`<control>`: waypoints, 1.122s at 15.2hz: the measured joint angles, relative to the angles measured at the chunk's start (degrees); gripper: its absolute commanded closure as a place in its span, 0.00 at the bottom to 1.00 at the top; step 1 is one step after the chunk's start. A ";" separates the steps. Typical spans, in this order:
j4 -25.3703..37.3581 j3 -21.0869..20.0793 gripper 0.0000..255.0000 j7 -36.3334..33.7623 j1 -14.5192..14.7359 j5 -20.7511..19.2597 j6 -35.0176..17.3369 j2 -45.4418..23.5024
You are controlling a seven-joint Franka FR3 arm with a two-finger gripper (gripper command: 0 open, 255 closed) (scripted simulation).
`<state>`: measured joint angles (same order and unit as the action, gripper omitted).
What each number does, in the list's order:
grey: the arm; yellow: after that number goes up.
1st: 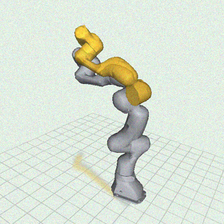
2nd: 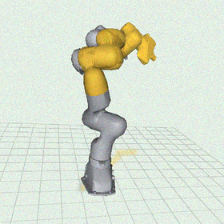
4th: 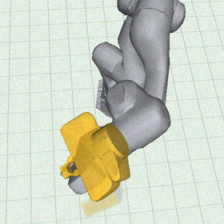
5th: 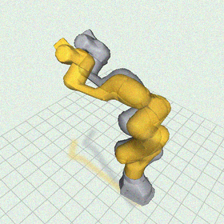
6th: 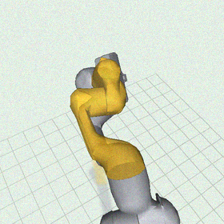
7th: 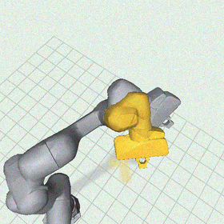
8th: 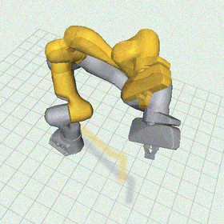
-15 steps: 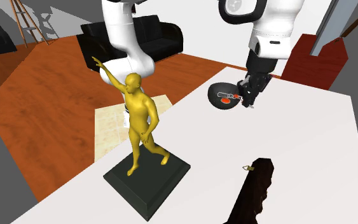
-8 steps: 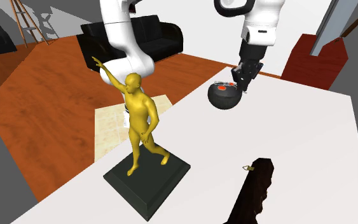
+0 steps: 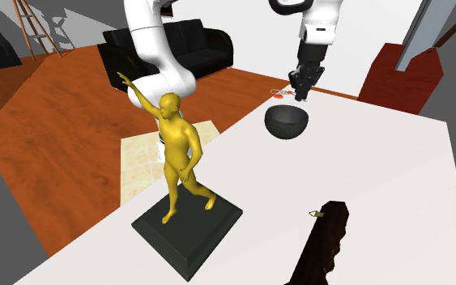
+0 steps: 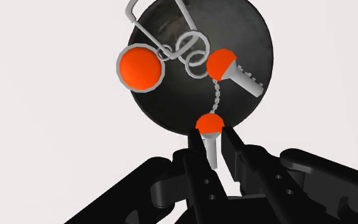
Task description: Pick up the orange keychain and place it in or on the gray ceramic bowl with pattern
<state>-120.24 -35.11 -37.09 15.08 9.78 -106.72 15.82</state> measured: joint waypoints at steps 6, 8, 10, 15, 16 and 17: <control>-3.69 -1.03 1.00 -0.84 0.53 0.42 -3.83 -0.11; -4.90 -1.28 1.00 -0.93 0.53 0.34 -5.40 -0.51; -6.23 -1.52 1.00 -1.00 0.57 0.33 -7.00 -0.81; -8.97 -2.24 1.00 -1.39 0.51 -0.08 -10.96 -2.18; -9.11 -2.32 1.00 -1.47 0.50 -0.15 -11.26 -2.35; -9.19 -2.36 1.00 -1.51 0.50 -0.18 -11.42 -2.44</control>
<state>-129.43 -37.47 -38.59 15.58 9.59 -118.15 13.38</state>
